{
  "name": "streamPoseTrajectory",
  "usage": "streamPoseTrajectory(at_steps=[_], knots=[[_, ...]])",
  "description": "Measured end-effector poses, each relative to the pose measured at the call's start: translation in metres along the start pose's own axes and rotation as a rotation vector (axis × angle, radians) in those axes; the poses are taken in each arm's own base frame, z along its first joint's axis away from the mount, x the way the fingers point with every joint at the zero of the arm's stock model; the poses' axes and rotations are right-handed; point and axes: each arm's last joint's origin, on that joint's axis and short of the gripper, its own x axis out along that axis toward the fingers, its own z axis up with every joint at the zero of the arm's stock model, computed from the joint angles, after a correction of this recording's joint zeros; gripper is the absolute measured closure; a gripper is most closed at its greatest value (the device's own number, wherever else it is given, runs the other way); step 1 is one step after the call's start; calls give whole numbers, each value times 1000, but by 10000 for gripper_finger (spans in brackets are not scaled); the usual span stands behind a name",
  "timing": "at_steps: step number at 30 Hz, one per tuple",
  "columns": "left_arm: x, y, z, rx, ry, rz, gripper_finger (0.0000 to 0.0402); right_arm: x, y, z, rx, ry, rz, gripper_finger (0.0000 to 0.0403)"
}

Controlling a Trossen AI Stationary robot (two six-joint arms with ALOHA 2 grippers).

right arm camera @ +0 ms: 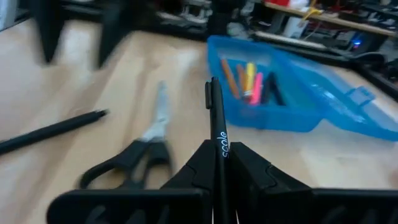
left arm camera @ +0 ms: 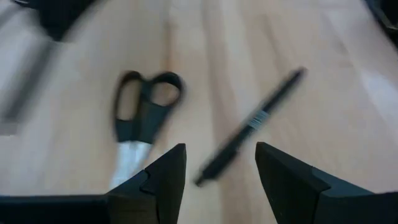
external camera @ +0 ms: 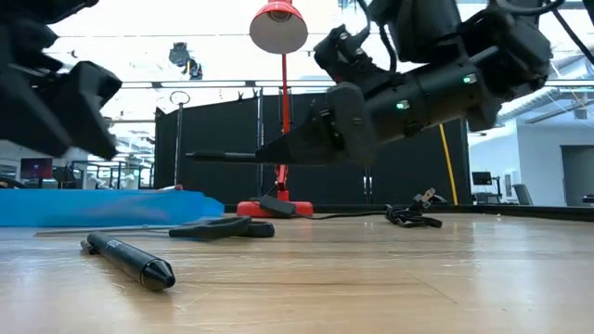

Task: Pick & place school supplies into a supply box
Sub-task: Put the black pen into the blue supply box

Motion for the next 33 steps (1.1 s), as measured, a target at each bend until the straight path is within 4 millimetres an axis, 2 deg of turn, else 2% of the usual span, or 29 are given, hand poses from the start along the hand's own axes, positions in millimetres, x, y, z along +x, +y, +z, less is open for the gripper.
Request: streamPoseTrajectory(at_steps=[4,8,18,26,33], knots=[[-2,-5,-2,8,26,-67,202,8,-15,3,17,-11,18,385],[-3,-8,-5,18,79,-149,202,19,-28,14,9,-29,32,385],[-6,-13,-7,12,94,-193,202,51,-63,56,-14,-27,66,385],[-6,-14,-7,16,91,-193,201,67,-95,88,34,-37,143,385],[-6,-13,-7,37,79,-173,201,70,-118,91,103,-31,129,385]])
